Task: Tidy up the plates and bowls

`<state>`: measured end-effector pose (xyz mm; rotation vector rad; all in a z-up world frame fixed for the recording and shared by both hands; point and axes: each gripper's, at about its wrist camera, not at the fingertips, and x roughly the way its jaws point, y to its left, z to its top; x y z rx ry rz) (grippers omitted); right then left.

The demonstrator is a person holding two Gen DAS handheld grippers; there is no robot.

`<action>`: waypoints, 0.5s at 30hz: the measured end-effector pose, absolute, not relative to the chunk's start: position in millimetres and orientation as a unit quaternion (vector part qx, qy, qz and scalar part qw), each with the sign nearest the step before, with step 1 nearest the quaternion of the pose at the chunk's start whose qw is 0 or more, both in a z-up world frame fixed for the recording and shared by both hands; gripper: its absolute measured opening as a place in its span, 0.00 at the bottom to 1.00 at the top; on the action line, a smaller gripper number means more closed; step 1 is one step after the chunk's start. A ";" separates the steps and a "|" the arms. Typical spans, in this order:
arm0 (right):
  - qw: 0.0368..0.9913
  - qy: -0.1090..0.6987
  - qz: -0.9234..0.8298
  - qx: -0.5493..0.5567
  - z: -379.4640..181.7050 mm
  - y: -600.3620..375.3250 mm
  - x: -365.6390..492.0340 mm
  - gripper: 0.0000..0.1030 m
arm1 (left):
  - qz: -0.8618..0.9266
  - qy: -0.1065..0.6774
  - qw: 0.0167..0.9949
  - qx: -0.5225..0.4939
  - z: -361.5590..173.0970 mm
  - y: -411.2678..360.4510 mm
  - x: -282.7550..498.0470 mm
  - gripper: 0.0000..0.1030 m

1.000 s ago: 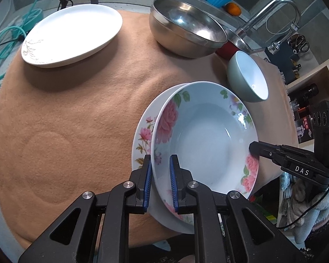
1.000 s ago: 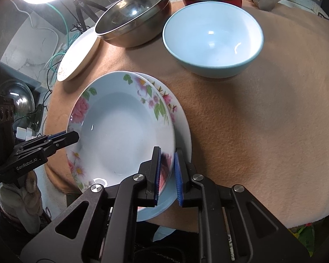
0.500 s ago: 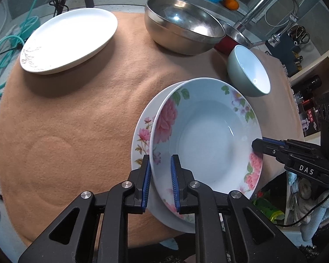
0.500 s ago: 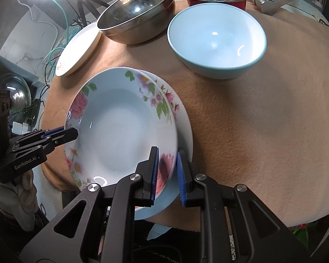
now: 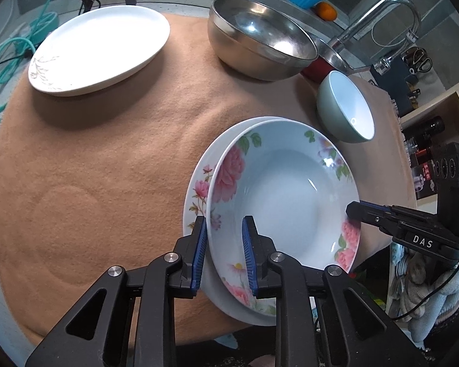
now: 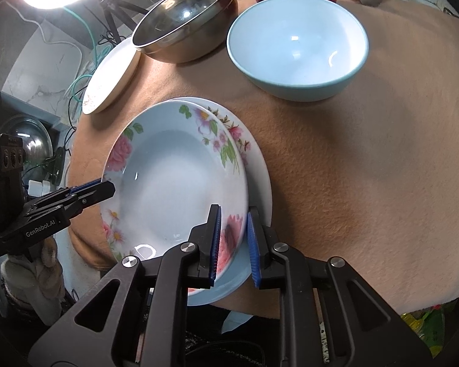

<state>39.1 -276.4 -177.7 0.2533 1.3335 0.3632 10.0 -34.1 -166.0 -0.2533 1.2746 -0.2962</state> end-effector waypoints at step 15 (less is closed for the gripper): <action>0.779 0.601 0.154 0.096 -168.1 -272.7 36.1 0.18 | -0.138 0.580 0.791 -0.136 -161.8 -16.2 8.0 0.19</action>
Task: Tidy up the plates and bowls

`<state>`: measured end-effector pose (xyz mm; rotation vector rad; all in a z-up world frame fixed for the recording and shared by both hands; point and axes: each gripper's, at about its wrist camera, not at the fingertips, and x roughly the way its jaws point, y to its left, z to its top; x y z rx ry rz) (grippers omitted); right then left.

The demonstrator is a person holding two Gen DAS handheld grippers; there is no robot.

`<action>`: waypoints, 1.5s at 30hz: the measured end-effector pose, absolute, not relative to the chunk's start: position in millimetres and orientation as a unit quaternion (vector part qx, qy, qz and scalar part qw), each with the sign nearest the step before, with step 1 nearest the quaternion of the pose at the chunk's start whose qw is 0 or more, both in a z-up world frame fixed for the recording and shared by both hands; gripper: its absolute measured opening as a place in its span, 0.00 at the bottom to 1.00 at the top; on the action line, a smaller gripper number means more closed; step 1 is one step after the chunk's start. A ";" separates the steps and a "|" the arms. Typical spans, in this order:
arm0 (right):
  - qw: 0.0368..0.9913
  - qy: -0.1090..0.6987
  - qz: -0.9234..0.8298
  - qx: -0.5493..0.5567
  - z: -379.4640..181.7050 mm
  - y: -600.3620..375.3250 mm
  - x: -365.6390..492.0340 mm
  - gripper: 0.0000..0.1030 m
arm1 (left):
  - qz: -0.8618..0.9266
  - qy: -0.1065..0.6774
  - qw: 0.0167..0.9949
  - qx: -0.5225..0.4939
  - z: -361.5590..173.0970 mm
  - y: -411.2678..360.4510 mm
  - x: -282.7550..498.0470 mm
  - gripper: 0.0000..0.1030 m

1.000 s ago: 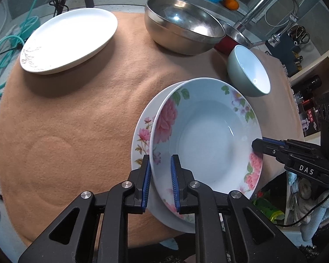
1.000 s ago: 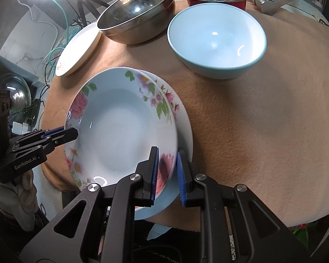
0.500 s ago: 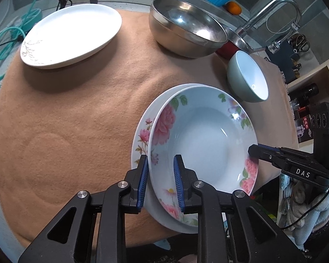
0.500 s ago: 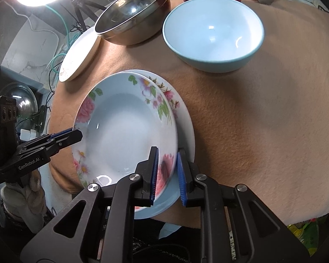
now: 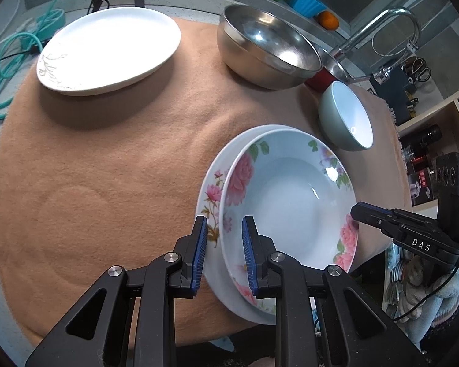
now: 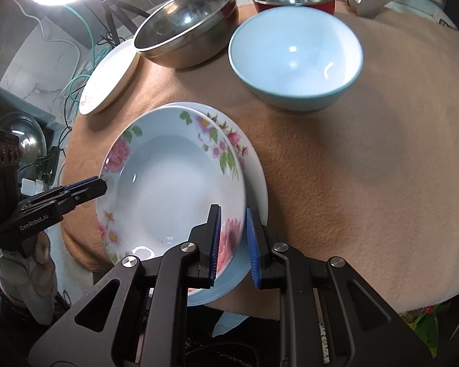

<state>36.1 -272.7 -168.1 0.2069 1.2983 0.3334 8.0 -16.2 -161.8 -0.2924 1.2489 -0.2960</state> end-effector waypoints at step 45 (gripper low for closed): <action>0.792 0.563 0.193 0.138 -158.3 -96.2 179.9 0.18 | -0.039 0.506 0.851 -0.134 -165.6 178.7 176.2 0.19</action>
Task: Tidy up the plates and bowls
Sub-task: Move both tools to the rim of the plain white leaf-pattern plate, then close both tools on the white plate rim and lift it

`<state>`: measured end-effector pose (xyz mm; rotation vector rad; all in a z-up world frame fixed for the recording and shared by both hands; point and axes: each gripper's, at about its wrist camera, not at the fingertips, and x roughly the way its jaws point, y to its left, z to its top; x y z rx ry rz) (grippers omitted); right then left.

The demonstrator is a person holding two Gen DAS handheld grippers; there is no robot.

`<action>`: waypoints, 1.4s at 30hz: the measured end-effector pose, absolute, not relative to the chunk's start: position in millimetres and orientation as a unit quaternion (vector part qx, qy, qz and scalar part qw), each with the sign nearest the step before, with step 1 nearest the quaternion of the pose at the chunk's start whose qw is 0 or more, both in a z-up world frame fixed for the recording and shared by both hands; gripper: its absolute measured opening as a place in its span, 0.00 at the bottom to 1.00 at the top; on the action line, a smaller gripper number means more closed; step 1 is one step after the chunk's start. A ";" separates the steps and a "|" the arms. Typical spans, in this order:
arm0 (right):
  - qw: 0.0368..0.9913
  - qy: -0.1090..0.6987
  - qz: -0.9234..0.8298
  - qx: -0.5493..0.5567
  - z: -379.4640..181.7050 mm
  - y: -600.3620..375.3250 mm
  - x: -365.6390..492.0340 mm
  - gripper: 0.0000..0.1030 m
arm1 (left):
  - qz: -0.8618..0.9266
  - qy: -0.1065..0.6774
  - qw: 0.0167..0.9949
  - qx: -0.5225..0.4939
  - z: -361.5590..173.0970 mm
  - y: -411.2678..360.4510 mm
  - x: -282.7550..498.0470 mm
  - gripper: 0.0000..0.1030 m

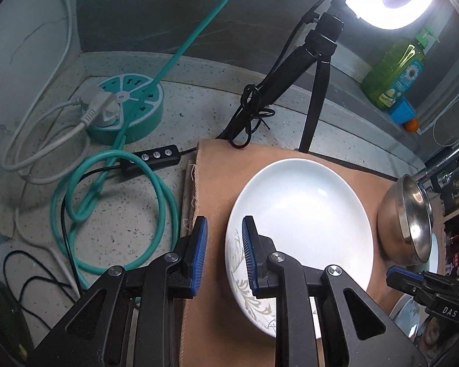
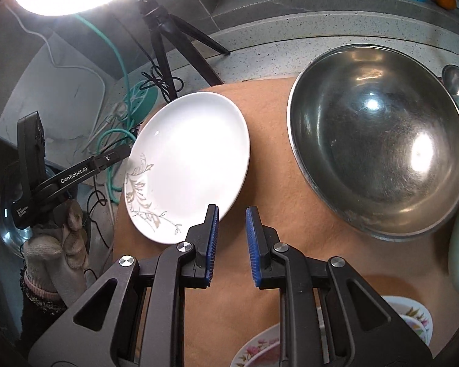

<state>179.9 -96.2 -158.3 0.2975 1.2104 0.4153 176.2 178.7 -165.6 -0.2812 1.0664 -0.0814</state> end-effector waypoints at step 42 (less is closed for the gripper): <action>0.775 0.580 0.202 0.150 -176.7 -83.8 193.5 0.09 | -0.053 0.531 0.835 -0.136 -172.8 166.2 169.7 0.09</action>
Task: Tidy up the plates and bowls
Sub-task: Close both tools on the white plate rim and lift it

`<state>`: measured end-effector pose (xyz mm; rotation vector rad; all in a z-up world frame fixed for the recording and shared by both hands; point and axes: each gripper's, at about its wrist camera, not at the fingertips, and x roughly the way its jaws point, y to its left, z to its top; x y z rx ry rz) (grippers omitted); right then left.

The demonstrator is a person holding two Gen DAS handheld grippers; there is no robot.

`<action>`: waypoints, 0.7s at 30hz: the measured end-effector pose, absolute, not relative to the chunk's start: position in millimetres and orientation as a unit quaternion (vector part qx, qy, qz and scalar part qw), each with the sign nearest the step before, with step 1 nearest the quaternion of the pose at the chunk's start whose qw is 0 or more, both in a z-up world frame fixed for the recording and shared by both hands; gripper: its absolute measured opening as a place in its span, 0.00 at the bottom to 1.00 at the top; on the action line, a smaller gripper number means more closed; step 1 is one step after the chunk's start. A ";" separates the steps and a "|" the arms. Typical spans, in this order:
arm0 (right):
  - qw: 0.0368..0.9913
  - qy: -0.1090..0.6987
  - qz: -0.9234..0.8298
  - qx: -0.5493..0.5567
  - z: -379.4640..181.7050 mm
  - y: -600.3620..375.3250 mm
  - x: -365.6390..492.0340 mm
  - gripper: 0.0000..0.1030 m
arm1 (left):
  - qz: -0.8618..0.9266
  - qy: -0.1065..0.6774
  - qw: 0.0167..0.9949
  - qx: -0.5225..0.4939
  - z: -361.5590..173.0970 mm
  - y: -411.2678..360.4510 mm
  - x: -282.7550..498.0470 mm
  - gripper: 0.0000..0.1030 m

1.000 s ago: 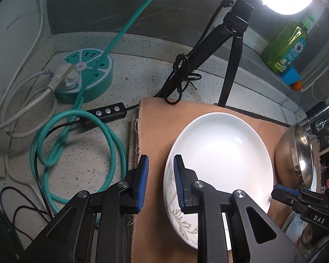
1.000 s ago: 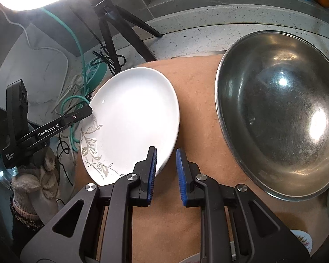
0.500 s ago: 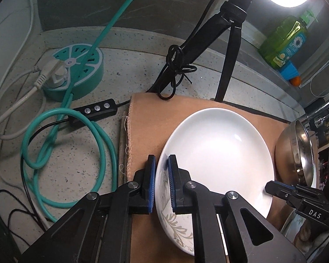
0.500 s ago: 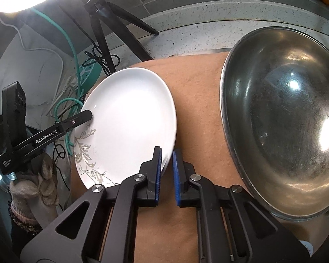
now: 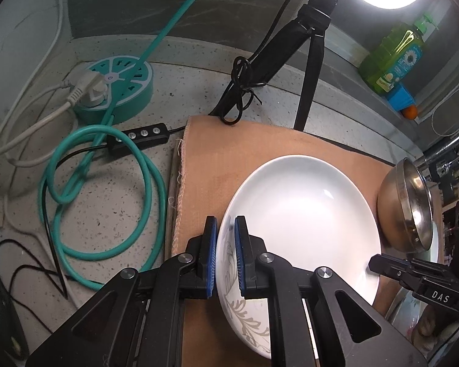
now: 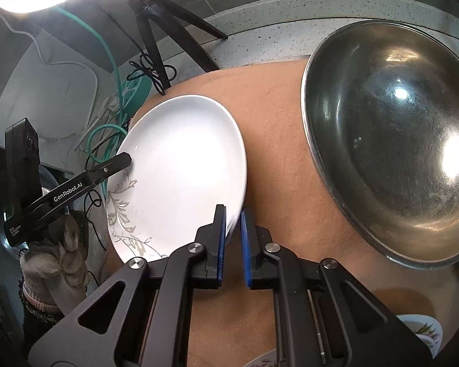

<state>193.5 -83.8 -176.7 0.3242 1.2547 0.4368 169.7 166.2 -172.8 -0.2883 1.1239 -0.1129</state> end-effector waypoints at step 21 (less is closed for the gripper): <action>0.778 0.564 0.230 0.152 -151.8 -115.8 137.6 0.09 | -0.062 0.503 0.850 -0.145 -133.3 140.4 94.8 0.09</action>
